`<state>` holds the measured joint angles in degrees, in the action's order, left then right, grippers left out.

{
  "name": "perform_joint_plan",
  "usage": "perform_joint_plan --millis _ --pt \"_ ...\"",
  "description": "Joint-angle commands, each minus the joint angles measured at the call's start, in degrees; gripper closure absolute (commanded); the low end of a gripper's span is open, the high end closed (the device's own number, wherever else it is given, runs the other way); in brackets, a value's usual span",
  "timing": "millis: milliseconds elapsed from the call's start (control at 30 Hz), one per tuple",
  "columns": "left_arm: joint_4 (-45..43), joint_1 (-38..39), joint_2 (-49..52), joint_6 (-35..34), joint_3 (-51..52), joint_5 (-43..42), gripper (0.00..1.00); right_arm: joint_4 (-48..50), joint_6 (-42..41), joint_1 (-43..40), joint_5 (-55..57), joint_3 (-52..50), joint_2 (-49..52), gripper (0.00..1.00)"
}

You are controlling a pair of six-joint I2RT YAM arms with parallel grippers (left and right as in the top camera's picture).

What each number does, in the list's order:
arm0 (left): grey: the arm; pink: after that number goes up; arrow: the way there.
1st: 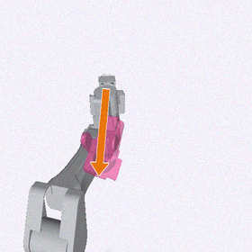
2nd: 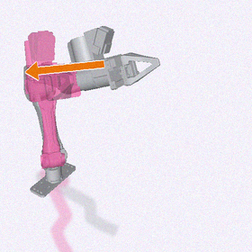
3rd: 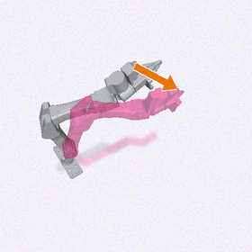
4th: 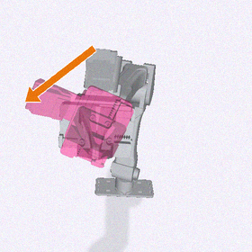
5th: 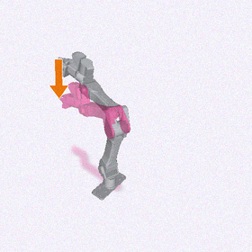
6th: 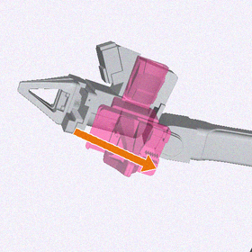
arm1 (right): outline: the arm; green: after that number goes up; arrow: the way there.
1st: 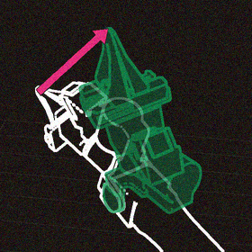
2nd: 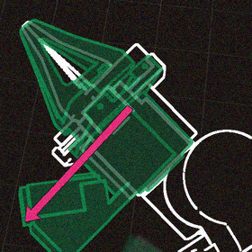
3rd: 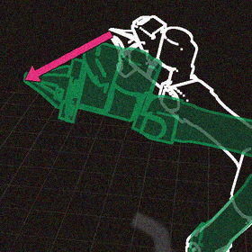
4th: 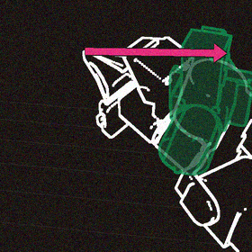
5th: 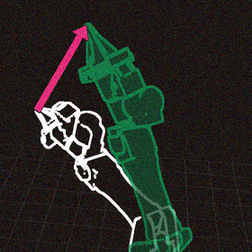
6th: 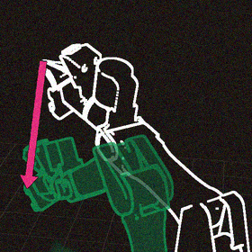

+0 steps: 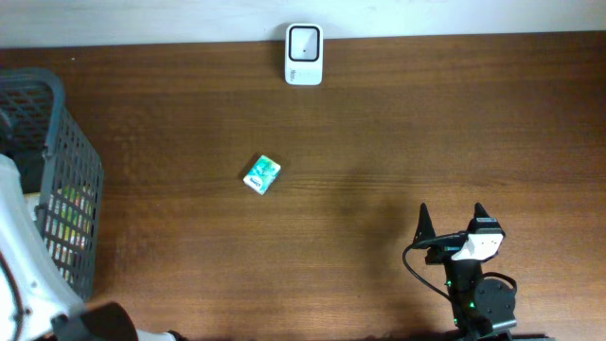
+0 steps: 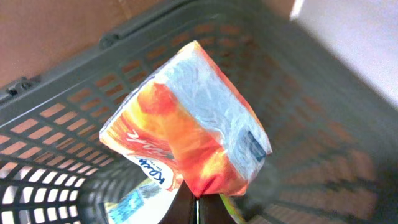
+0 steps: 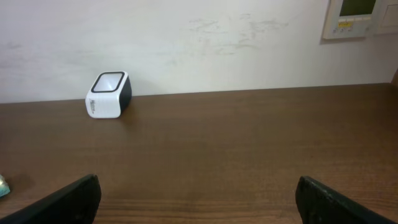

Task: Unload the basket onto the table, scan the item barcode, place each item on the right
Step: 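Place the orange pack beside the green pack with left gripper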

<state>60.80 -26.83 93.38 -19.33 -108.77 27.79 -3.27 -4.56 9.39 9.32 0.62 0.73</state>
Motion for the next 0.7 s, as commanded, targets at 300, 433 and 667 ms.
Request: perform_joint_plan --millis 300,433,667 --pt "0.59 47.17 3.58 -0.33 7.06 -16.50 1.00 -0.46 -0.39 -0.46 -0.09 -0.31 -0.31 0.01" --pt "1.25 56.35 15.08 -0.35 11.23 -17.53 1.00 -0.46 -0.39 -0.46 -0.09 -0.31 -0.31 0.01" --pt "3.82 59.95 22.82 -0.35 10.45 -20.50 0.27 -0.46 -0.39 -0.46 -0.09 -0.31 -0.31 0.01"
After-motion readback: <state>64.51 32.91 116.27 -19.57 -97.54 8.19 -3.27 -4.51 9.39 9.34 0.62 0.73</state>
